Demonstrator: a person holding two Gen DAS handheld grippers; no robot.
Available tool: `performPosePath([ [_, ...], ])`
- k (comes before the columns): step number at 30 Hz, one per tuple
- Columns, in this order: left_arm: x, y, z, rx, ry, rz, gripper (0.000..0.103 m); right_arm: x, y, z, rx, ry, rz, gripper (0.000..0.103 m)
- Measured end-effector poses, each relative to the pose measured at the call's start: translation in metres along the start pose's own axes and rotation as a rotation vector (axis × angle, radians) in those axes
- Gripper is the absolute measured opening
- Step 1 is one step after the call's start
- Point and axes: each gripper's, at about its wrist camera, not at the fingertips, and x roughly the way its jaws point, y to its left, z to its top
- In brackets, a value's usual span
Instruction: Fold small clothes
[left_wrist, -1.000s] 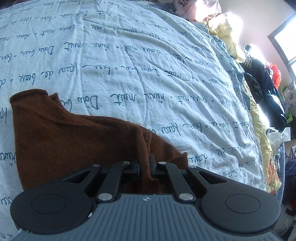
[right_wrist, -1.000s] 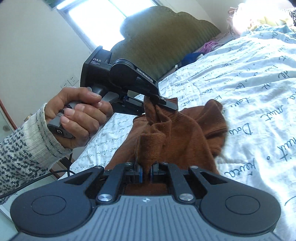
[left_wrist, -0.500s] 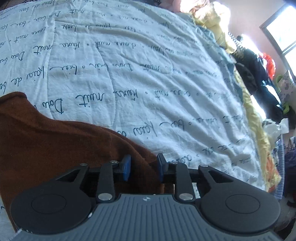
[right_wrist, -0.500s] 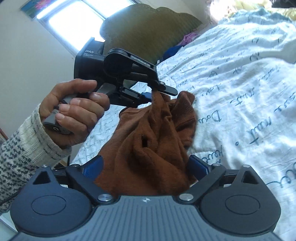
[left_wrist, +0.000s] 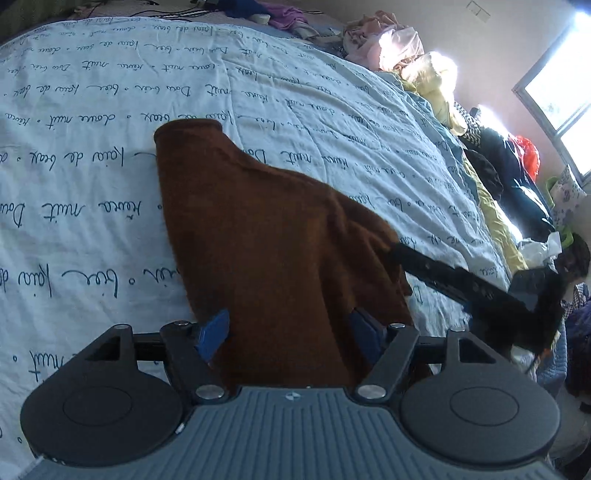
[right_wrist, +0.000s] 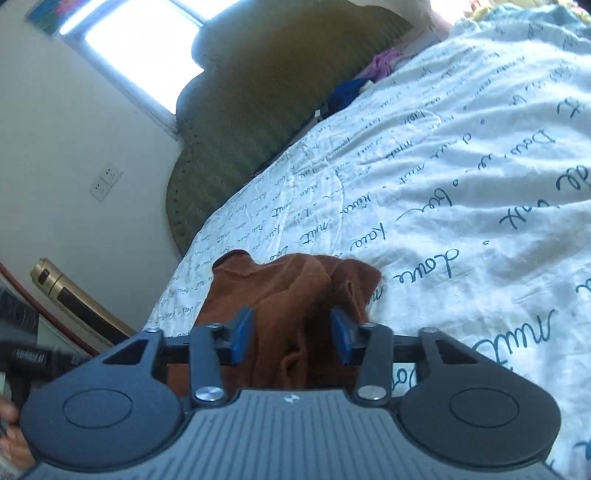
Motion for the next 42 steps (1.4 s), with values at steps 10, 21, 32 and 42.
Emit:
performPosePath([
  [10,0.012,-0.048,-0.038,0.289,-0.017,0.111,0.090,-0.001,0.014,0.033,-0.052,-0.062,0.000,0.004],
  [21,0.052,-0.024,-0.066,0.280,0.088,0.155,0.099,0.015,-0.027,0.038,-0.066,0.033,-0.171,0.016],
  [32,0.010,0.008,-0.059,-0.014,0.073,0.026,0.083,-0.082,0.016,-0.020,-0.189,0.094,-0.012,0.074],
  [42,0.015,0.027,-0.079,-0.229,0.079,-0.091,0.024,-0.061,0.023,-0.037,-0.311,0.133,-0.069,0.004],
])
